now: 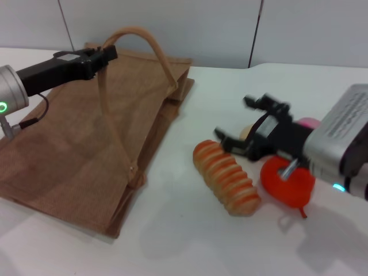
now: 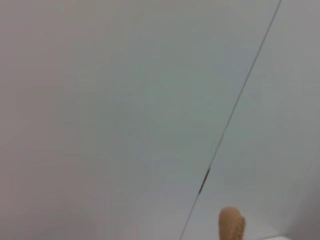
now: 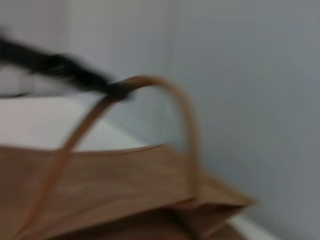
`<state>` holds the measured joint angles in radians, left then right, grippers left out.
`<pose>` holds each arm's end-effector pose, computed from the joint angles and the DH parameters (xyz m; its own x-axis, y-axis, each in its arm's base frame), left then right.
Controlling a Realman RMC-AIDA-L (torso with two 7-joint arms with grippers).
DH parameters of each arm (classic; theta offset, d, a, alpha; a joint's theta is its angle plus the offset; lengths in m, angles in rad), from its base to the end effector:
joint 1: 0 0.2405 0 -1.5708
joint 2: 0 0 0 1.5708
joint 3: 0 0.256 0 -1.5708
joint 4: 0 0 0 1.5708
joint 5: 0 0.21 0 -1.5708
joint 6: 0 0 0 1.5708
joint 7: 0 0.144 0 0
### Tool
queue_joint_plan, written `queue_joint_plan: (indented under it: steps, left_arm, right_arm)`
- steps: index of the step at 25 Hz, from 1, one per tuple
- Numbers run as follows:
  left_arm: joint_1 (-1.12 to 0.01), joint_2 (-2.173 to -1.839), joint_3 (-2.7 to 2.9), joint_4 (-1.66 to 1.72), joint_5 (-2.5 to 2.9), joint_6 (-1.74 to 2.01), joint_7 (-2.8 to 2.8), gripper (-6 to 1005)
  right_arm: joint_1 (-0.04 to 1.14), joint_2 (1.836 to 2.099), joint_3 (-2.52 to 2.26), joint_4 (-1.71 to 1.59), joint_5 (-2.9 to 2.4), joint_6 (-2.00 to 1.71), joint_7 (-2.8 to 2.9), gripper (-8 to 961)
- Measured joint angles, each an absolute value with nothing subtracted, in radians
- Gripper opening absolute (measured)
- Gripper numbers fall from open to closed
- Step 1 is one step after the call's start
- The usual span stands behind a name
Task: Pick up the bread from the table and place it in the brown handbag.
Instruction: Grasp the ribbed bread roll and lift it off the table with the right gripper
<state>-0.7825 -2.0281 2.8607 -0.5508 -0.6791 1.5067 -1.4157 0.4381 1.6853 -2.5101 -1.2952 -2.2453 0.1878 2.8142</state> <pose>-0.2753 0.3884 0.0584 0.5263 0.3542 0.7730 0.7563 -0.6105 -0.2352 0.1814 0.3272 -0.0604 0.9303 -0.0695 -0.3601 -0.2875 -0.7478 -0.5984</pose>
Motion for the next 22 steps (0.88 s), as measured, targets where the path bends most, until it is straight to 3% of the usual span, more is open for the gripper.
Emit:
queue_joint_plan:
  steps: [5,9,11,19,22]
  left_arm:
    - [-0.775,-2.027,2.862,-0.549,-0.692,1.526,-1.414,122]
    - [-0.777,-2.027,2.861,-0.549,-0.692,1.535,-1.413,122]
    - [-0.778,-2.026,2.861,-0.549,-0.692,1.545,-1.413,121]
    - [-0.781,-2.026,2.861,-0.549,-0.696,1.570,-1.399,121]
    - [-0.781,-2.026,2.860,-0.549,-0.696,1.570,-1.399,122]
  right_arm:
    - [0.438,1.690,-2.458,-1.401,-2.315,-0.073,2.805,885]
    - [0.440,1.719,-2.418,-1.431,-2.317,-0.207,2.767,886]
    - [0.445,1.747,-2.392,-1.420,-2.318,-0.269,2.741,885]
    - [0.440,1.911,-2.214,-1.320,-2.311,-0.505,2.538,884]
    - [0.442,1.936,-2.173,-1.286,-2.311,-0.532,2.514,885]
